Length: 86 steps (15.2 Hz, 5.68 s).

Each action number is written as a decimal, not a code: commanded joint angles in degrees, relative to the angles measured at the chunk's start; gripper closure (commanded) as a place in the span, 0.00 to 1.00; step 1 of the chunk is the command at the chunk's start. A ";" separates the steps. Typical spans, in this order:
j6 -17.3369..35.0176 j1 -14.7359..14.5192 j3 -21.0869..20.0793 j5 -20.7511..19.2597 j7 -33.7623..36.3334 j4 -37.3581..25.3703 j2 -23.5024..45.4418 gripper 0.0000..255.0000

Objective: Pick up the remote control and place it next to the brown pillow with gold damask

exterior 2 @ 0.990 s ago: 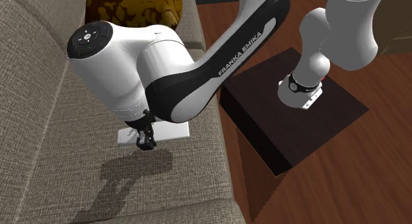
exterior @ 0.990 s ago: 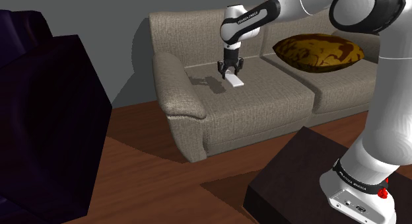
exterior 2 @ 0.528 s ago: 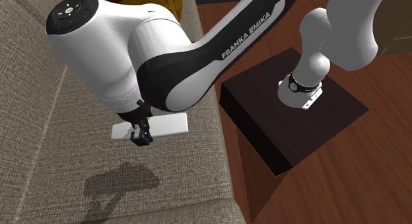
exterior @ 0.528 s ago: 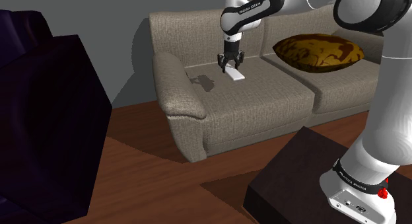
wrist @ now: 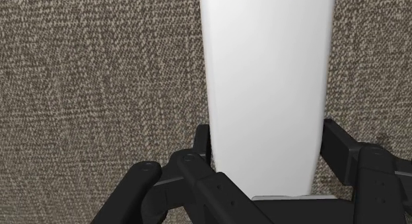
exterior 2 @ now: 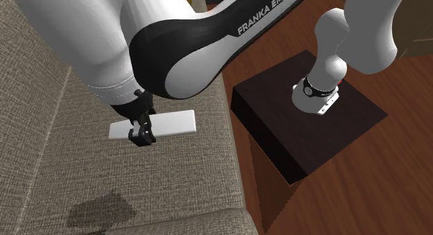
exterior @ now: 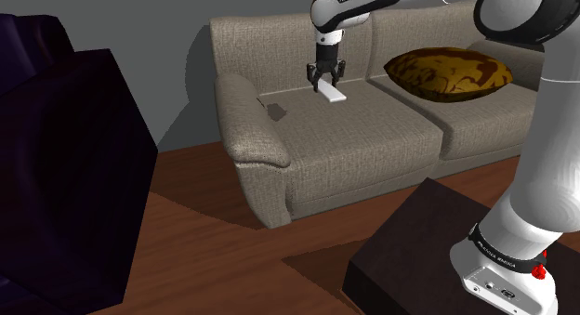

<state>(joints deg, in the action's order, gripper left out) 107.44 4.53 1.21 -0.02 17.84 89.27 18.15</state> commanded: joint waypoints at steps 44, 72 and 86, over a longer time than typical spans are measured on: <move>-12.58 14.45 10.54 0.20 -25.06 2.82 -15.51 1.00; 8.06 15.24 11.25 0.54 -26.74 22.33 -14.35 1.00; 18.18 15.42 11.16 1.68 -27.49 28.39 -10.19 1.00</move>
<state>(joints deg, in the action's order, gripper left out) 124.73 19.93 12.37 1.56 -9.57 117.12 7.65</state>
